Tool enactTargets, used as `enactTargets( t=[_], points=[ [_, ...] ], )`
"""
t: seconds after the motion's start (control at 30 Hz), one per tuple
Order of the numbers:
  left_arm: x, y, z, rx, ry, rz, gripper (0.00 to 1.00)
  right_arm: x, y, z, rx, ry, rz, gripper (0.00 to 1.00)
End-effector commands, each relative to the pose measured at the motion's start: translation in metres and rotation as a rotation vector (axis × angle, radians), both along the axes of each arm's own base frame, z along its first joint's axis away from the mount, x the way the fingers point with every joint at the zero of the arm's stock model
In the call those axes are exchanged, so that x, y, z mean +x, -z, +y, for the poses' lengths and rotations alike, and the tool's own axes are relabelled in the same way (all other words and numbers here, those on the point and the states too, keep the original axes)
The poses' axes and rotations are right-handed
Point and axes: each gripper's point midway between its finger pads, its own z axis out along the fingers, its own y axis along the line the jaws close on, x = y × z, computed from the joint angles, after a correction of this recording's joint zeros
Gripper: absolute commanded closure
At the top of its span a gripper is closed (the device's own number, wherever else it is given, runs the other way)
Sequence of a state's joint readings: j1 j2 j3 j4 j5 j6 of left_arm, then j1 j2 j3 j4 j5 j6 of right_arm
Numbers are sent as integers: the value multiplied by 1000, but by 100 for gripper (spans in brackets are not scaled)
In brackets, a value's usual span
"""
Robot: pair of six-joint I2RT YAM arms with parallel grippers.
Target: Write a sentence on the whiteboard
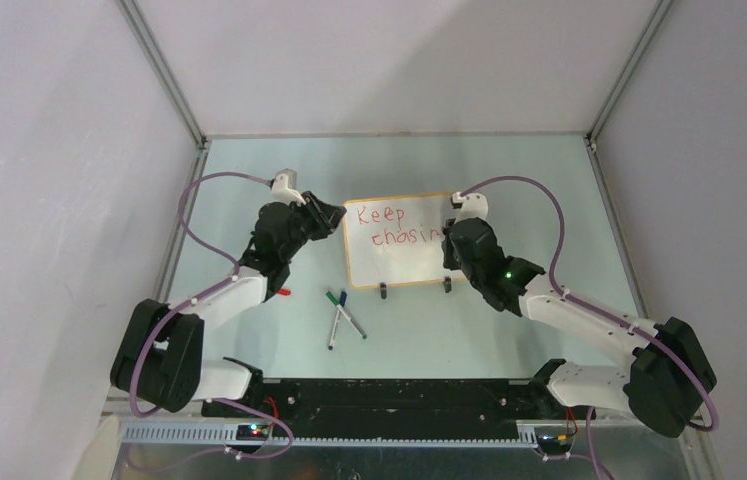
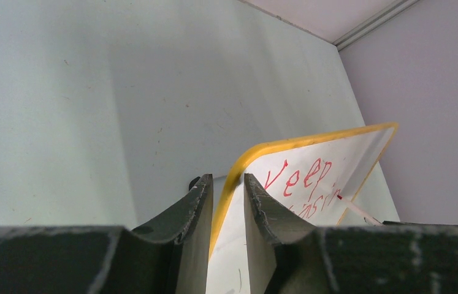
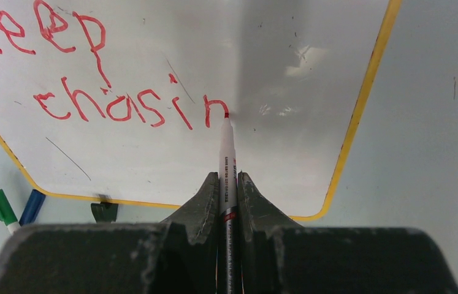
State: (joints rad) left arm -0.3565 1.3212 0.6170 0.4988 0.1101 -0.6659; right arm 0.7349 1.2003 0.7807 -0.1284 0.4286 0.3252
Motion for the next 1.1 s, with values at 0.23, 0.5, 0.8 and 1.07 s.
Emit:
enactTargets(
  t=[0.23,0.5,0.8,1.07],
  points=[
    [0,-9,2,-14,-3,-26,70,-3,-5,5,7,-2,18,100],
    [-1,-11,5,-16,-11,-33,70,-4,-20,5,35,0,-21,100],
    [-1,-11,8,-14,-27,-37,69,-10,-48,0,130,-13,-143,100],
    [0,-10,5,-19,-19,-31,65,-6,-44,-6,122,11,-139,100]
  ],
)
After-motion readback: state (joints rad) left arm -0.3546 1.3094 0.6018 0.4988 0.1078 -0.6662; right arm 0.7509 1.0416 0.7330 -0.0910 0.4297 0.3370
